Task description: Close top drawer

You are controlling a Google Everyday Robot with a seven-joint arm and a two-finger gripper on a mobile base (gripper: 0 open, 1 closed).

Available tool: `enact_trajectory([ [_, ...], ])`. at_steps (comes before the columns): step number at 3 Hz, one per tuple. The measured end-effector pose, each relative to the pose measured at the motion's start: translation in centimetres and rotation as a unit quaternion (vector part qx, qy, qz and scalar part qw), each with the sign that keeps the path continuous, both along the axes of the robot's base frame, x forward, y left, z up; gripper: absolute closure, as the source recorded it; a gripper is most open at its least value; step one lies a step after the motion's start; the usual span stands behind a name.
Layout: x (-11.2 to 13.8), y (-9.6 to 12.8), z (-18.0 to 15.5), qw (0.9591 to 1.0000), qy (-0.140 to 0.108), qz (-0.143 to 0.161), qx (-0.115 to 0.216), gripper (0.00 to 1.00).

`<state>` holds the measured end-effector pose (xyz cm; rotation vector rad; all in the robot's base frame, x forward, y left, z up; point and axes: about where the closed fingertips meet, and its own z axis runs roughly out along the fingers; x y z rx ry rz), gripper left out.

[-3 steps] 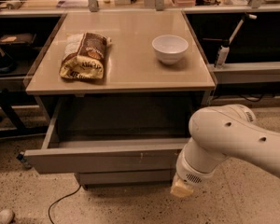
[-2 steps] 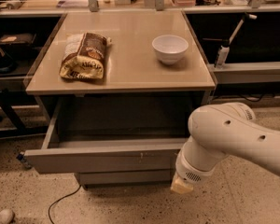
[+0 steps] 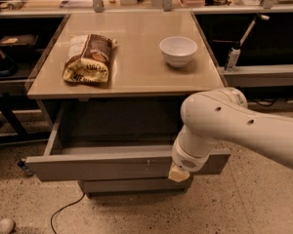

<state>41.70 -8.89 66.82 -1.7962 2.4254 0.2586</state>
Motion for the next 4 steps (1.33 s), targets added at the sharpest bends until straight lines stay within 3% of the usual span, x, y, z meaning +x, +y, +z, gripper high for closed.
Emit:
enact_trajectory([
  [1,1.70,0.63,-0.20,0.9999,-0.006,0.007,-0.003,1.00],
  [2,1.73,0.66,-0.19,0.9999,-0.006,0.008,-0.003,0.81],
  [4,1.73,0.66,-0.19,0.9999,-0.006,0.008,-0.003,0.35],
])
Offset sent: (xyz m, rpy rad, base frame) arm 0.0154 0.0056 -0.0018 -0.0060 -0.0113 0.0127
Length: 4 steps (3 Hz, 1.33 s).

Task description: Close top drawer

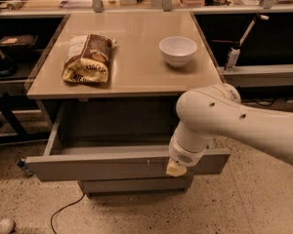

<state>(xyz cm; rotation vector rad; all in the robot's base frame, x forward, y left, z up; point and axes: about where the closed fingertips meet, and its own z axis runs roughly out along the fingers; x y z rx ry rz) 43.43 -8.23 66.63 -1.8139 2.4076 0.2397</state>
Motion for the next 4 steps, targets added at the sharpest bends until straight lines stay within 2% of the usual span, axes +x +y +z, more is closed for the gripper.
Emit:
enact_trajectory([
  [1,0.00,0.00,0.00,1.0000,0.000,0.000,0.000,0.11],
  [2,0.00,0.00,0.00,1.0000,0.000,0.000,0.000,0.00],
  [3,0.00,0.00,0.00,1.0000,0.000,0.000,0.000,0.00],
  [4,0.00,0.00,0.00,1.0000,0.000,0.000,0.000,0.19],
])
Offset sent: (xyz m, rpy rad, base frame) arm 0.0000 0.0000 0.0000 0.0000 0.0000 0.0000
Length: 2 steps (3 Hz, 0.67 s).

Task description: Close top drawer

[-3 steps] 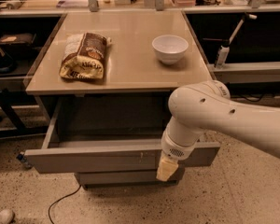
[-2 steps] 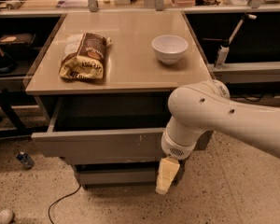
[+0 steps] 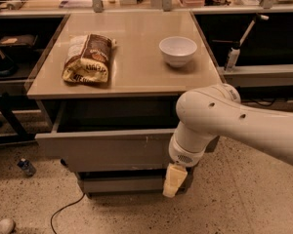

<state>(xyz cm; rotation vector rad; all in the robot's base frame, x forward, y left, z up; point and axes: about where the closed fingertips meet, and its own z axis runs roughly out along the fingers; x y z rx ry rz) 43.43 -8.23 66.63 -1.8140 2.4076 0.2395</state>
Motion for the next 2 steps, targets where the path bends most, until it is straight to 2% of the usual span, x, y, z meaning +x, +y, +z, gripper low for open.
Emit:
enact_trajectory([
  [2,0.00,0.00,0.00,1.0000,0.000,0.000,0.000,0.66],
])
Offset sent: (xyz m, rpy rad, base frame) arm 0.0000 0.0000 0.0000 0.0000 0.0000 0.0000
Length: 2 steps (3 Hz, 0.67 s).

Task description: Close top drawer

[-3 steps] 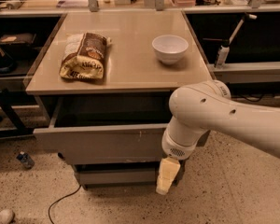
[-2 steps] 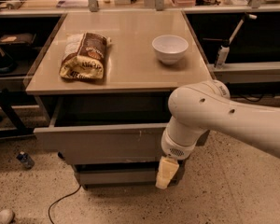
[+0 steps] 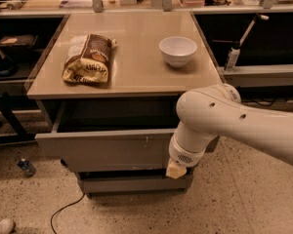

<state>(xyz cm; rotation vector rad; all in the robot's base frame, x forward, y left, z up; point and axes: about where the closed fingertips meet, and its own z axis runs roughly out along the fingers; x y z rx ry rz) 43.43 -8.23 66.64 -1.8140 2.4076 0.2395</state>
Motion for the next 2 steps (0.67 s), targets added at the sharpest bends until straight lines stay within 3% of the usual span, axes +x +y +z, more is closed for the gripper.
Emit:
enact_trajectory([
  [1,0.0,0.0,0.0,1.0000,0.000,0.000,0.000,0.89],
  [2,1.5,-0.2,-0.7,0.9999,-0.006,-0.009,-0.006,1.00],
])
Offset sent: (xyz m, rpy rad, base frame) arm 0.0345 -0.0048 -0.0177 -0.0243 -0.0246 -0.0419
